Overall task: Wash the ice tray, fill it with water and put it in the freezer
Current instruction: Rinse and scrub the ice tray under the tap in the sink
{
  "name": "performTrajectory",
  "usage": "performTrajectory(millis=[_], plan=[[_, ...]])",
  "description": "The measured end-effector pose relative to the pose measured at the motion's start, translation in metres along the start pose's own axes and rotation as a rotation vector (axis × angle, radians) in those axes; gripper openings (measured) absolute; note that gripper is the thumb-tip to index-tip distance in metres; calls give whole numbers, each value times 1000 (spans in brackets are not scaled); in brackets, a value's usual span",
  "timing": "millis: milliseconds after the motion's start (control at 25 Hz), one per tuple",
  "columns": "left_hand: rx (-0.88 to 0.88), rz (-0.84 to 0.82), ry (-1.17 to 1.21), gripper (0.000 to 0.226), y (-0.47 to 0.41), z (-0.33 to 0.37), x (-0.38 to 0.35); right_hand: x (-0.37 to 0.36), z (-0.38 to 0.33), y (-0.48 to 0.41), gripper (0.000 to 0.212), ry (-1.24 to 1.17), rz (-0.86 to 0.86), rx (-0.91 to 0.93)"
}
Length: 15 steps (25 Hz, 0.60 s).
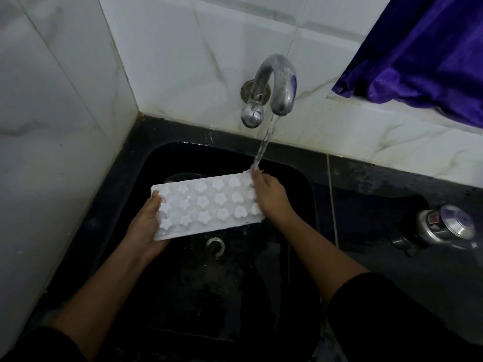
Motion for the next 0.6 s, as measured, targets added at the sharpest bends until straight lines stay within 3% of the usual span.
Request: performTrajectory(millis=[200, 280, 360, 480, 600], plan=[[-3, 133, -34, 28, -4, 2, 8, -11, 15, 2, 26, -393, -76, 74], [-13, 146, -17, 28, -5, 5, 7, -18, 21, 6, 42, -450, -126, 94], [11, 112, -11, 30, -11, -1, 3, -17, 30, 6, 42, -362, -70, 63], [11, 83, -17, 30, -13, -7, -2, 2, 33, 0, 20, -135, 119, 23], [19, 60, -20, 34, -11, -11, -6, 10, 34, -9, 36, -159, 143, -45]])
Point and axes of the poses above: each hand's wrist, its own y-axis away from the middle knuckle, its own x-axis out of the back of the hand, z = x × y, the point moved 10 cm from there along -y, towards the middle knuckle, and after that the axes turned 14 degrees about y, right-handed, at the moved point
